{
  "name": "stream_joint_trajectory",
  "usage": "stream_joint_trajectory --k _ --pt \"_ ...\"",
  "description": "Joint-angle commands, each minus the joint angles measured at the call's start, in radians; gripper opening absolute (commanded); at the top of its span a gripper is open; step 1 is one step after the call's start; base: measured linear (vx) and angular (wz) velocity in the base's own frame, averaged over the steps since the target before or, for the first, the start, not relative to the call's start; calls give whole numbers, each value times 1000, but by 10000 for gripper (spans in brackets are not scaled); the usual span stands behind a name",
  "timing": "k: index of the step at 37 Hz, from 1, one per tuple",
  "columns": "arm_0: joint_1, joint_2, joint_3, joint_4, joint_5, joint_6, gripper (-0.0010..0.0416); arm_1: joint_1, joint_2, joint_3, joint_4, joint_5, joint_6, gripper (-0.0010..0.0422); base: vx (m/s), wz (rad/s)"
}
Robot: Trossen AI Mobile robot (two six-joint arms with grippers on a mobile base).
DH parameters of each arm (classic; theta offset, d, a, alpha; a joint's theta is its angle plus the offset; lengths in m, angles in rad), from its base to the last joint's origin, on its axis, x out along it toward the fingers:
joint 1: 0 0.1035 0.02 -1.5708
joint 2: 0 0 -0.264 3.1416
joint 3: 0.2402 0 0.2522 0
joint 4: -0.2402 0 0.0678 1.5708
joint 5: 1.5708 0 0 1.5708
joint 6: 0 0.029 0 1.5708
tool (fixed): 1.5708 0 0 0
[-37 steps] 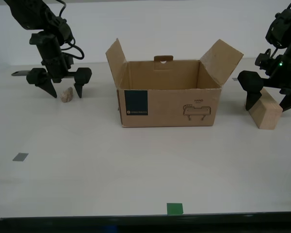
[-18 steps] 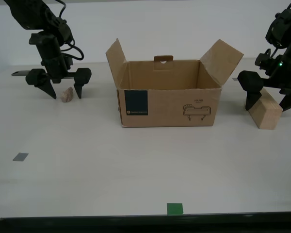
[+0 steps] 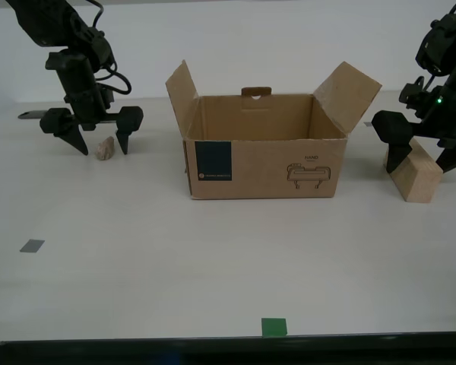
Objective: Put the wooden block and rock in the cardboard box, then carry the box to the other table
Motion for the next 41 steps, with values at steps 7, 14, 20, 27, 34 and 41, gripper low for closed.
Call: stream_joint_trajectory --k 7,14,20,27,34,41 --pt "2 0 -1 2 -1 3 314 0 0 0 -4 3 -3 398 0 0" --pt "3 0 -1 3 -1 3 314 0 0 0 -3 3 -3 398 0 0" --pt "3 3 -1 26 -1 3 312 0 0 0 -2 3 -7 398 0 0" --pt "3 5 -1 19 -1 3 312 0 0 0 -4 3 -7 398 0 0" --pt "4 5 -4 19 -1 3 300 -1 0 0 -5 3 -14 398 0 0" --pt "5 5 -10 18 -1 5 285 -1 0 0 -6 3 -18 398 0 0"
